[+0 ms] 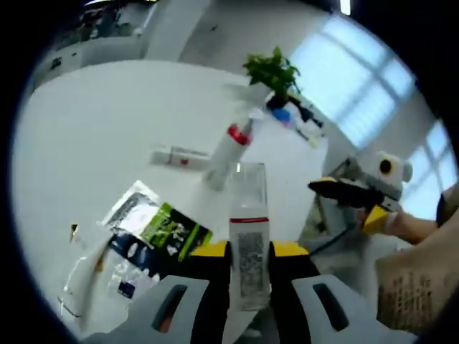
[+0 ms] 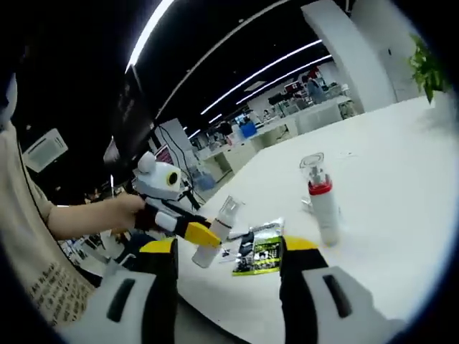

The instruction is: Arrange the skincare products in the storage area until every visible bottle or jar stands upright without overlapping.

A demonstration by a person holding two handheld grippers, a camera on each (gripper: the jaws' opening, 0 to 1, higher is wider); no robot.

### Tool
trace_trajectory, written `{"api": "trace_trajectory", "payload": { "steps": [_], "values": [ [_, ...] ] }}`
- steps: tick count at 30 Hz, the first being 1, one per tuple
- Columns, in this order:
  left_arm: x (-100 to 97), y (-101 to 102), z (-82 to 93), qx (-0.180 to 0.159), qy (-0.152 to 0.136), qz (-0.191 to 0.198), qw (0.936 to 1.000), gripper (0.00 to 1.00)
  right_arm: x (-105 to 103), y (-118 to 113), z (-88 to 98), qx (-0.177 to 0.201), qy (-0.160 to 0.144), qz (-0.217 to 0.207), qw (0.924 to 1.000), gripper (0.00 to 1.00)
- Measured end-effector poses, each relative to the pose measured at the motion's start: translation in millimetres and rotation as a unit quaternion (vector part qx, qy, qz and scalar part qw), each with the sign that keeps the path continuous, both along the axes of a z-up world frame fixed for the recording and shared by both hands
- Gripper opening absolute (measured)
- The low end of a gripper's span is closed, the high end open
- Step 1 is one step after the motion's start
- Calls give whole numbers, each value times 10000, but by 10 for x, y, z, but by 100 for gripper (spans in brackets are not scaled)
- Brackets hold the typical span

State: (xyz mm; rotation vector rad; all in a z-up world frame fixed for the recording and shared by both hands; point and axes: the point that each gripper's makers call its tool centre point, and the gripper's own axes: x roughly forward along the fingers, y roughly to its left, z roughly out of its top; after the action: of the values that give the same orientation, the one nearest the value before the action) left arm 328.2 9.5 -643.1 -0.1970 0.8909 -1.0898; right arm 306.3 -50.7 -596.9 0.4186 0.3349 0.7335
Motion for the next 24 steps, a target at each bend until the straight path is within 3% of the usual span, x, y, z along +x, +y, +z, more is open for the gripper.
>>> {"api": "trace_trajectory", "payload": {
  "steps": [2, 7, 13, 24],
  "values": [
    [-65, -96, 128, -304, -115, -136, 9994, 16, 55, 58, 100, 285, -12, -17, 9996, 57],
    [-258, -306, 349, -860, -631, -611, 9924, 16, 109, 134, 140, 480, 24, 41, 9988, 54],
    [-356, -426, 399, -1062, -744, -808, 9883, 16, 106, 185, 245, 578, -80, 158, 9982, 44],
    [-398, -522, 473, -1442, -643, -1028, 9821, 16, 171, 109, 290, 720, -125, 63, 9973, 32]
  ]
}}
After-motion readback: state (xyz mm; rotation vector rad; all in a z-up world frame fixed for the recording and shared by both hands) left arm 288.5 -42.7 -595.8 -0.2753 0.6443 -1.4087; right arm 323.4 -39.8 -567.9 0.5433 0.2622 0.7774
